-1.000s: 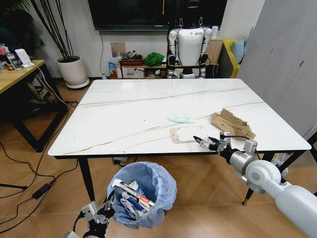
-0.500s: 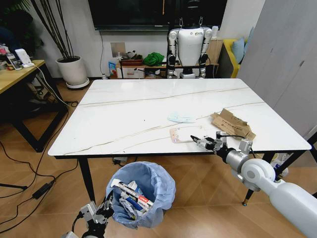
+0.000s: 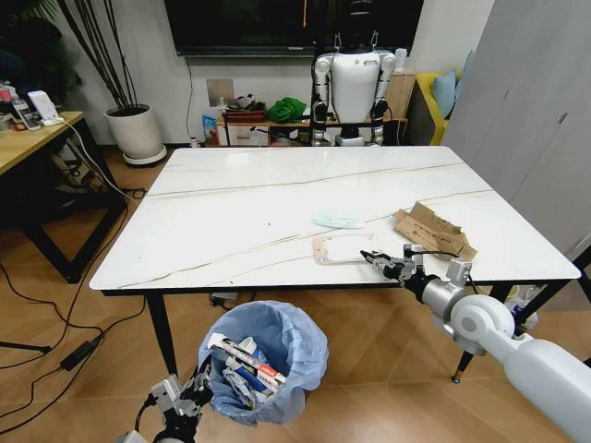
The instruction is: Pick up the trash bin and place the trash from the table into it.
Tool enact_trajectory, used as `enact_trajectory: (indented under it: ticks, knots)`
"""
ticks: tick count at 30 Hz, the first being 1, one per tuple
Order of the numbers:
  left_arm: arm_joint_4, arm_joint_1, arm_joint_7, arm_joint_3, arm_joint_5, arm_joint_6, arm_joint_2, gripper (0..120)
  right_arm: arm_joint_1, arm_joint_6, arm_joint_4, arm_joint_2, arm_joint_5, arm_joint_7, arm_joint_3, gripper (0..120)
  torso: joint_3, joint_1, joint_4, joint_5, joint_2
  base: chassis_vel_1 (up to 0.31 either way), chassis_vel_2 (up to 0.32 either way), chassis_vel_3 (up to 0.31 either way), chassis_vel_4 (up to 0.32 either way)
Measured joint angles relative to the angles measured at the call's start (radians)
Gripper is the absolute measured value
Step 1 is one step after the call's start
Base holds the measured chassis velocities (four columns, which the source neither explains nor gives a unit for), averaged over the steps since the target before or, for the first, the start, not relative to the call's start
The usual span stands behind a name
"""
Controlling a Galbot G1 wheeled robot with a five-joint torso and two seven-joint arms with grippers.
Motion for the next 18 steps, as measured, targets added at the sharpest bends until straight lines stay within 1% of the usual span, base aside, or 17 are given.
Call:
enact_trajectory:
  ticks: [3,4,5,13,17,18]
  knots:
    - [0.0,0.0,0.0,0.001,0.0,0.0,0.0,0,0.0,0.001,0.003,-0.004,-0.002,-0.002,0.002,5,0.0,0.0,0.0,0.0,0.0,0.0,0.0,0.0,0.0]
    - [0.0,0.0,0.0,0.001,0.0,0.0,0.0,0,0.0,0.001,0.003,-0.004,-0.002,-0.002,0.002,5,0.0,0.0,0.0,0.0,0.0,0.0,0.0,0.0,0.0]
    - [0.0,-0.001,0.0,0.002,0.001,-0.001,0.0,0,0.0,0.002,0.004,-0.006,-0.002,-0.003,0.004,0,0.0,0.0,0.0,0.0,0.0,0.0,0.0,0.0,0.0]
    - [0.004,-0.004,0.002,0.008,0.004,-0.002,-0.002,0,-0.01,0.013,0.01,-0.017,-0.012,-0.023,0.023,0,0.0,0.0,0.0,0.0,0.0,0.0,0.0,0.0,0.0]
    - [0.004,-0.004,0.002,0.01,0.005,-0.002,-0.001,0,-0.024,0.019,0.03,-0.025,-0.014,-0.032,0.062,0,0.0,0.0,0.0,0.0001,0.0,0.0,0.0,0.0,0.0]
    - [0.004,-0.005,0.002,0.01,0.005,-0.002,0.001,0,-0.032,0.021,0.048,-0.035,-0.014,-0.039,0.087,0,0.0,0.0,0.0001,0.0001,0.0,0.0,0.0,0.0,0.0]
